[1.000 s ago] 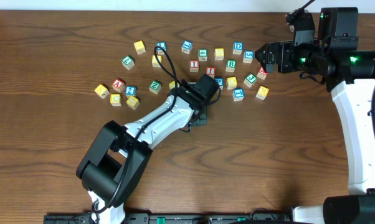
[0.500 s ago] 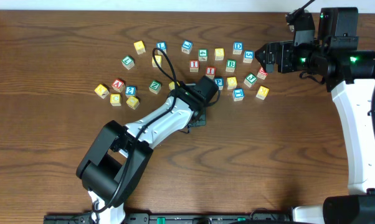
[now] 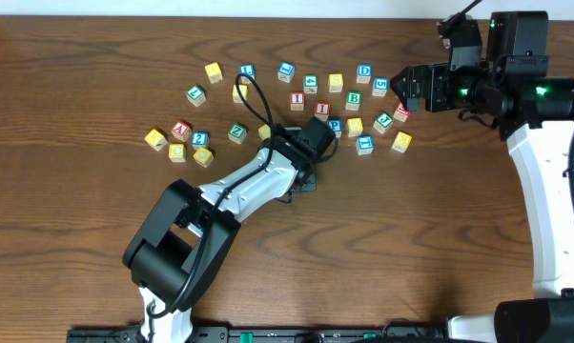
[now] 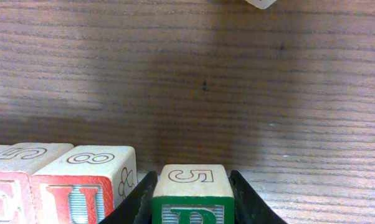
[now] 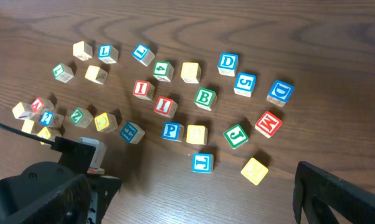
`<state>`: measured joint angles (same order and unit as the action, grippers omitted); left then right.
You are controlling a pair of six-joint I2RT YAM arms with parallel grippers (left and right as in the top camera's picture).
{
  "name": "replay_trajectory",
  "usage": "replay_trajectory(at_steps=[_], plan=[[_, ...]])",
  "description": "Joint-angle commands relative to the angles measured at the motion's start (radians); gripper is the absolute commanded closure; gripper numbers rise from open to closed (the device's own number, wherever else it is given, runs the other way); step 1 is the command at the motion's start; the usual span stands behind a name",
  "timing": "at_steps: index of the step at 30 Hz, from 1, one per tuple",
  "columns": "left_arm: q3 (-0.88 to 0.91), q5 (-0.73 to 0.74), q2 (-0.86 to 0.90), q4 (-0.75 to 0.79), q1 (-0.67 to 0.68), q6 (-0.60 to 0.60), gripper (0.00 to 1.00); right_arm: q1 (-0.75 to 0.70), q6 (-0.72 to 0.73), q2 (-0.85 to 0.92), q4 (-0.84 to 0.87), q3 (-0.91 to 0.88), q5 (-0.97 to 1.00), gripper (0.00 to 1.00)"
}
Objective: Spell out NEURIPS
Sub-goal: 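Lower the green R block beside the red U block and open the left gripper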
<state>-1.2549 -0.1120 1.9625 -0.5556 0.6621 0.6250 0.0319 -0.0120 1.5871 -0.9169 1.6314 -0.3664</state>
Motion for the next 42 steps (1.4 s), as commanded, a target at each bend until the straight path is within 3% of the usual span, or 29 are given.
replay_trajectory(at_steps=[1,17,22,36,42], plan=[[0.01,-0.032,0.019,0.003,-0.004,-0.002,0.73,-0.004,-0.011,0.003,-0.001,-0.003,-0.006,0.01],[0.01,-0.035,0.025,0.012,-0.005,-0.002,0.72,-0.004,-0.012,0.003,-0.001,-0.003,-0.006,0.01],[0.01,-0.035,0.025,0.012,-0.005,-0.003,0.61,-0.004,-0.012,0.003,-0.001,-0.003,-0.006,0.01],[0.003,-0.027,0.012,0.001,-0.005,-0.006,0.59,-0.004,-0.012,0.003,-0.001,-0.003,-0.006,0.01],[-0.027,-0.03,-0.054,-0.018,-0.005,-0.087,0.56,-0.004,-0.011,0.003,-0.001,-0.003,-0.006,0.01]])
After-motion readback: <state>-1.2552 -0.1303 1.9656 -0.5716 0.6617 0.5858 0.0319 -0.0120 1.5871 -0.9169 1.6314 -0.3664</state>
